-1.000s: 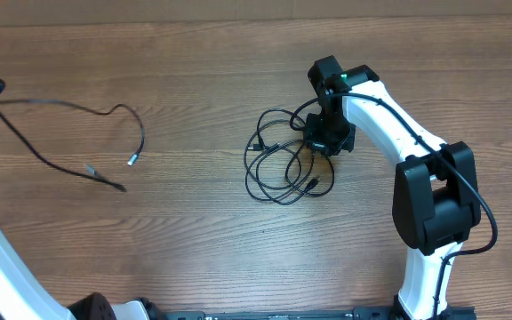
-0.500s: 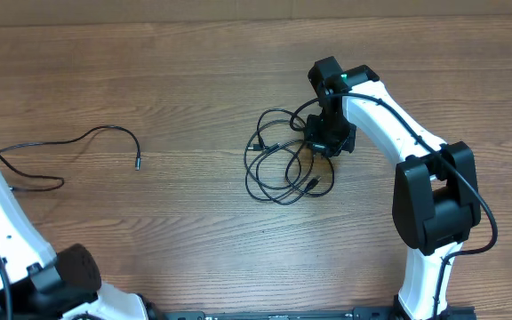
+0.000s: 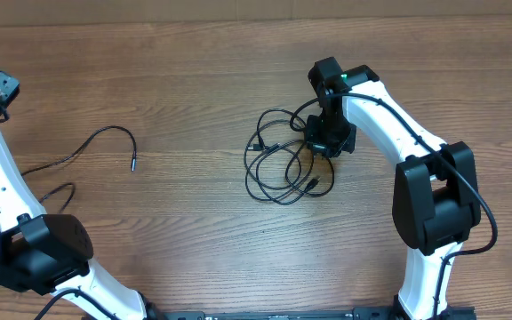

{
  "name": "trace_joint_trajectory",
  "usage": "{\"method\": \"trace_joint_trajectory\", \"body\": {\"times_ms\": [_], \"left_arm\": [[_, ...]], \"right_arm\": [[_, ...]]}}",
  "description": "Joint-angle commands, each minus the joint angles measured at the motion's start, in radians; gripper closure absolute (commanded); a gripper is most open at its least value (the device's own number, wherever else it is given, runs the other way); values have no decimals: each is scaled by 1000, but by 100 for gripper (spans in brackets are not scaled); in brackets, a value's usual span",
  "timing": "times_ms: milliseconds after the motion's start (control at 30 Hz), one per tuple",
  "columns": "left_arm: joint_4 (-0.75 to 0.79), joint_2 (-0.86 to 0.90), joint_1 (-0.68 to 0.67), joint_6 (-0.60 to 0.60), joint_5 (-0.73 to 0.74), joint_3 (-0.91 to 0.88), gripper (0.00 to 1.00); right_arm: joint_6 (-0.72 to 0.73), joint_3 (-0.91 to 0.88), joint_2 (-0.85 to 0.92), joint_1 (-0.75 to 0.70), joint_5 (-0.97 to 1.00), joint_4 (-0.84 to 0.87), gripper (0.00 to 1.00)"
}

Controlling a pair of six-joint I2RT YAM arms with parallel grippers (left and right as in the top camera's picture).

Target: Untangle cables

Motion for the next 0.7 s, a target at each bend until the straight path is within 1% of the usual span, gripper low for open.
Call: {"method": "trace_joint_trajectory", "body": {"times_ms": [0, 67, 167, 200, 233, 300, 400, 500, 667], "left_arm": [[-3, 7, -47, 87, 252, 14, 51], [-15, 7, -95, 146, 325, 14, 52], [-47, 8, -170, 184, 343, 2, 51], [-51, 8, -188, 185, 339, -5, 50], [-54, 8, -217, 185, 332, -21, 47], [-52, 8, -280, 185, 309, -71, 38], [-43, 8, -344, 177, 266, -149, 35], [-14, 8, -390, 164, 266, -240, 29], [63, 8, -428, 123, 265, -413, 27]], "right_arm": [[-3, 1, -25, -3, 9, 2, 86], [-3, 1, -25, -3, 9, 2, 86], [-3, 1, -25, -3, 9, 2, 86], [-3, 1, -25, -2, 8, 2, 86], [-3, 1, -25, -3, 8, 2, 86], [-3, 1, -25, -3, 8, 2, 86], [-3, 1, -25, -3, 9, 0, 86], [-3, 1, -25, -3, 9, -2, 86], [-3, 1, -25, -3, 8, -2, 86]]}}
